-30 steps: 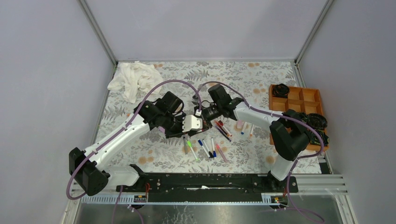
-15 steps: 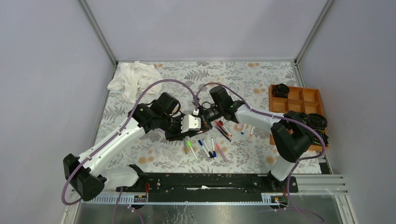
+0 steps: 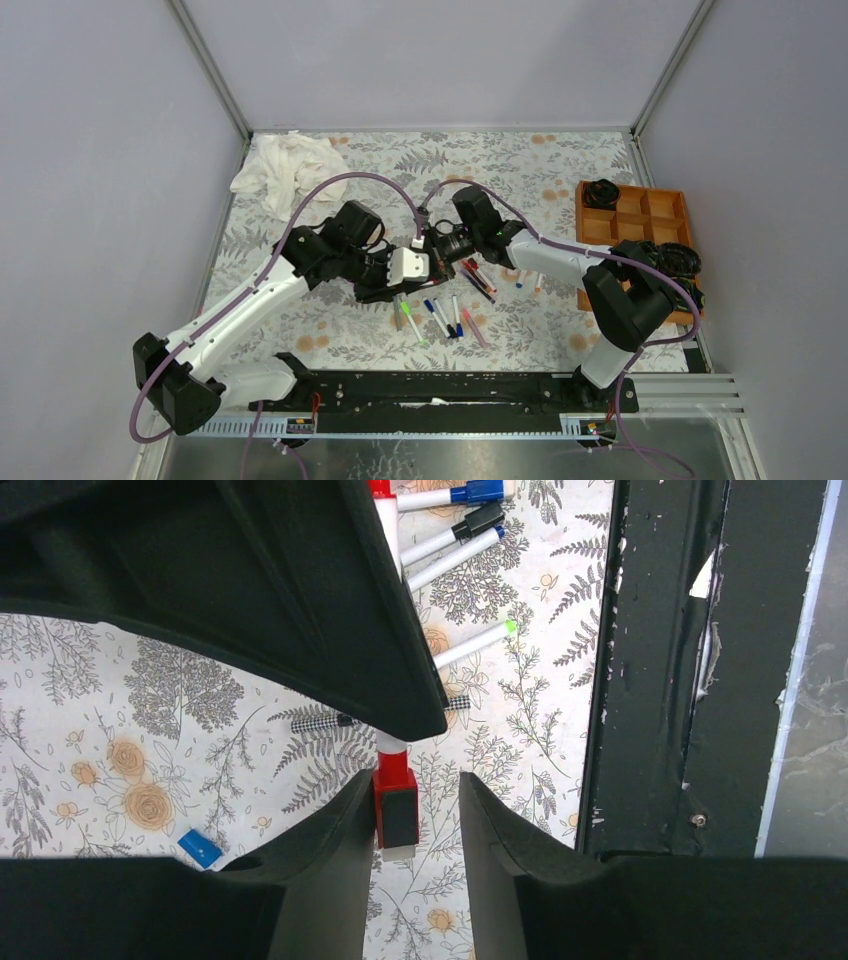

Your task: Open the pen caps

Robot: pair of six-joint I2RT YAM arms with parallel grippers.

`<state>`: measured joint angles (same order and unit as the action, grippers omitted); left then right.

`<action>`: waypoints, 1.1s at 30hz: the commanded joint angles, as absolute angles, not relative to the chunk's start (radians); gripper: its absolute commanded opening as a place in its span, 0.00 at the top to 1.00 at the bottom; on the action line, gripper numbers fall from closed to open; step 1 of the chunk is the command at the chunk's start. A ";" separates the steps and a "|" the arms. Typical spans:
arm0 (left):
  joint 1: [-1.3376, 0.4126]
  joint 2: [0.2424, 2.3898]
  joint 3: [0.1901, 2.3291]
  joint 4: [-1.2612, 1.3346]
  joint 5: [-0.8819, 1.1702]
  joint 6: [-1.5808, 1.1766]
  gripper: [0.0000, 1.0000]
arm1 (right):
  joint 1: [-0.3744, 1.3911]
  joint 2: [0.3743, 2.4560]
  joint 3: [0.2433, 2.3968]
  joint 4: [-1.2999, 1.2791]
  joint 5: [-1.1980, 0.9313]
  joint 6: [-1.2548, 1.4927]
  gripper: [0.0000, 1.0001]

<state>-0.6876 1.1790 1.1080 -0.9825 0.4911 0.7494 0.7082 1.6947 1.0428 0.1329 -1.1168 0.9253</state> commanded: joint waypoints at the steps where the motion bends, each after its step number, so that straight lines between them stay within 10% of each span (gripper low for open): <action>1: -0.693 1.165 1.088 -0.929 0.516 0.728 0.56 | 0.713 1.641 1.042 0.222 -1.126 0.964 1.00; 9: -0.693 1.165 1.094 -0.905 0.487 0.714 0.35 | 0.713 1.641 1.048 0.211 -1.131 0.960 1.00; 13: -0.693 1.182 1.105 -0.938 0.492 0.735 0.52 | 0.713 1.643 1.048 0.206 -1.129 0.957 1.00; 18: -0.692 1.226 1.129 -0.973 0.487 0.749 1.00 | 0.712 1.646 1.049 0.203 -1.128 0.957 1.00; 33: -0.480 1.252 1.121 -1.139 0.304 1.109 1.00 | 0.598 1.531 0.944 -0.159 -1.130 0.717 1.00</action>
